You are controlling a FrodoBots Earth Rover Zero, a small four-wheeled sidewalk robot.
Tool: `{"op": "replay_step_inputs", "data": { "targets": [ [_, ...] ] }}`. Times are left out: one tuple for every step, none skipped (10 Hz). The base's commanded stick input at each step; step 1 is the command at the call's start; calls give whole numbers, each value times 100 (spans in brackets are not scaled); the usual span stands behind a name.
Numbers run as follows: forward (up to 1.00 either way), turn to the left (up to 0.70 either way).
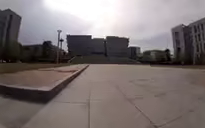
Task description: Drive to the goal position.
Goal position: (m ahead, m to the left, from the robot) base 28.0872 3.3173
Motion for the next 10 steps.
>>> {"op": "replay_step_inputs", "data": {
  "targets": [
    [100,0],
    [100,0],
    [100,0],
    [100,0],
    [100,0],
    [100,0],
    [100,0],
    [100,0],
    [100,0],
    [100,0]
  ]
}}
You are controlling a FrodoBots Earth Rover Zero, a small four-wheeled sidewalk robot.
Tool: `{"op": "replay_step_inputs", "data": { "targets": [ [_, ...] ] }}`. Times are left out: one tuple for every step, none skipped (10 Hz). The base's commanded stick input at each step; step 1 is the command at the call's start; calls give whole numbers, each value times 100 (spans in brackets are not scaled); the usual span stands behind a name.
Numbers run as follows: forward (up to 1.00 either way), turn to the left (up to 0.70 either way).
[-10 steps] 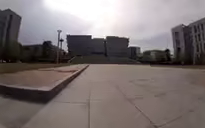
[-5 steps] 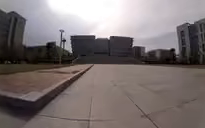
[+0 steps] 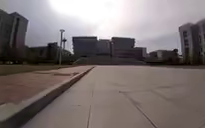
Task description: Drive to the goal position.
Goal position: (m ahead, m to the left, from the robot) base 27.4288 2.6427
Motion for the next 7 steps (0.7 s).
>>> {"op": "replay_step_inputs", "data": {
  "targets": [
    [100,0],
    [100,0],
    [100,0],
    [100,0],
    [100,0],
    [100,0],
    [100,0]
  ]
}}
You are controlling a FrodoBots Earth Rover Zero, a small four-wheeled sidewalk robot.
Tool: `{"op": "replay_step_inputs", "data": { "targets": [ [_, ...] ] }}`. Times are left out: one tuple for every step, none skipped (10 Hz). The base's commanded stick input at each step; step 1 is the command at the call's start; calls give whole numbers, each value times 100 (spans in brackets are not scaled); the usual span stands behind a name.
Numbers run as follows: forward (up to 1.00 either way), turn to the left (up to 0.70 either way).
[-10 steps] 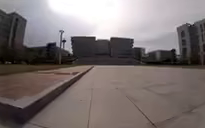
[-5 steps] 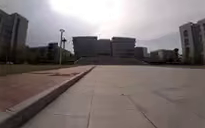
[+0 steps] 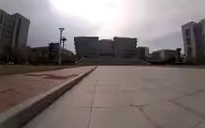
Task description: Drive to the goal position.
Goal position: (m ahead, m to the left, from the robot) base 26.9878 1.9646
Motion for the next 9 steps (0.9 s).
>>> {"op": "replay_step_inputs", "data": {
  "targets": [
    [100,0],
    [100,0],
    [100,0],
    [100,0],
    [100,-27],
    [100,-27],
    [100,-27],
    [100,-27],
    [100,-27]
  ]
}}
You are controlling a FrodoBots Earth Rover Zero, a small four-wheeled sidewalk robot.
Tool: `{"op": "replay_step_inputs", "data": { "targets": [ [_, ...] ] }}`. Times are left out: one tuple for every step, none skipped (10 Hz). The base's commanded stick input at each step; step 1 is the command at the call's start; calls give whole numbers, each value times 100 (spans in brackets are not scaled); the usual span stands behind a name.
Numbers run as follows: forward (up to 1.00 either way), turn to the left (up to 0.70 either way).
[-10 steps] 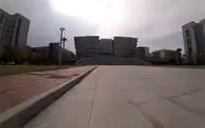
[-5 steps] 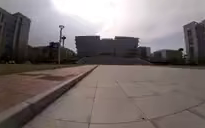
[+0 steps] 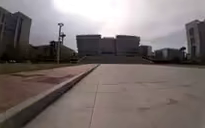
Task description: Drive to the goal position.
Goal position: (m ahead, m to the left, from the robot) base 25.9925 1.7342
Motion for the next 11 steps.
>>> {"op": "replay_step_inputs", "data": {
  "targets": [
    [100,-27],
    [100,-2],
    [100,0],
    [100,0],
    [100,0],
    [100,0],
    [100,0],
    [100,-27],
    [100,-27],
    [100,-27],
    [100,-27]
  ]
}}
